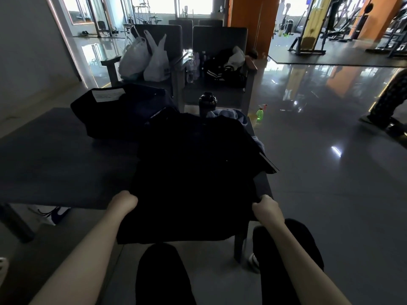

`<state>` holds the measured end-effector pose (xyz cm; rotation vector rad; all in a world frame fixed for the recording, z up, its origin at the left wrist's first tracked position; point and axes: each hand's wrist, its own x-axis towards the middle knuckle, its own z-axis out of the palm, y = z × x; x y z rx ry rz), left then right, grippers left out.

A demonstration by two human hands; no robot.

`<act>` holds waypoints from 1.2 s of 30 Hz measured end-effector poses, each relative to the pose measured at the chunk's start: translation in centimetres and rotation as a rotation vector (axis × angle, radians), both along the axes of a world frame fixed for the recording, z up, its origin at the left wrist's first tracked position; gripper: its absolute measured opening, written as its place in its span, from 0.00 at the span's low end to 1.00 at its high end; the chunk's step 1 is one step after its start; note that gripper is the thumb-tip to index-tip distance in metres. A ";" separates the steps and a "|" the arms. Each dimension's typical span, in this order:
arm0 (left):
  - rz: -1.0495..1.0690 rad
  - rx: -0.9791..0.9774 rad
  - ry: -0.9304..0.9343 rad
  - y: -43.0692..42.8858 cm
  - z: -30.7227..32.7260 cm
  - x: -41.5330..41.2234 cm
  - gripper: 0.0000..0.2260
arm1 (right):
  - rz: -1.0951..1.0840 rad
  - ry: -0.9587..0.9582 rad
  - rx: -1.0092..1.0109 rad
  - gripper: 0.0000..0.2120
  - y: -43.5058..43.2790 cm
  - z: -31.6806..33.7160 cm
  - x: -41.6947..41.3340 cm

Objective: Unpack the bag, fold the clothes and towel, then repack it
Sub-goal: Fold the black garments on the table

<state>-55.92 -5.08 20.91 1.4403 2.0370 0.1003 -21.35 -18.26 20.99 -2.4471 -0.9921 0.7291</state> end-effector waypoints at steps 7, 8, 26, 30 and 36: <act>0.010 -0.153 -0.377 -0.7 6.5 -1.1 0.05 | 0.032 0.585 0.203 0.06 -0.8 4.6 1.0; 0.046 -0.130 -0.496 -0.9 7.3 -1.0 0.04 | 0.018 0.648 0.259 0.04 -0.9 5.2 1.1; 0.046 0.467 -0.479 0.8 7.5 -0.1 0.14 | 0.121 -0.109 0.577 0.13 1.7 4.8 3.8; 0.006 0.338 -0.652 0.8 8.4 -0.4 0.09 | 0.130 0.127 0.503 0.14 2.4 5.2 4.7; 0.103 -0.081 -0.658 1.0 8.2 -0.8 0.15 | 0.143 0.386 0.062 0.10 3.0 5.8 6.3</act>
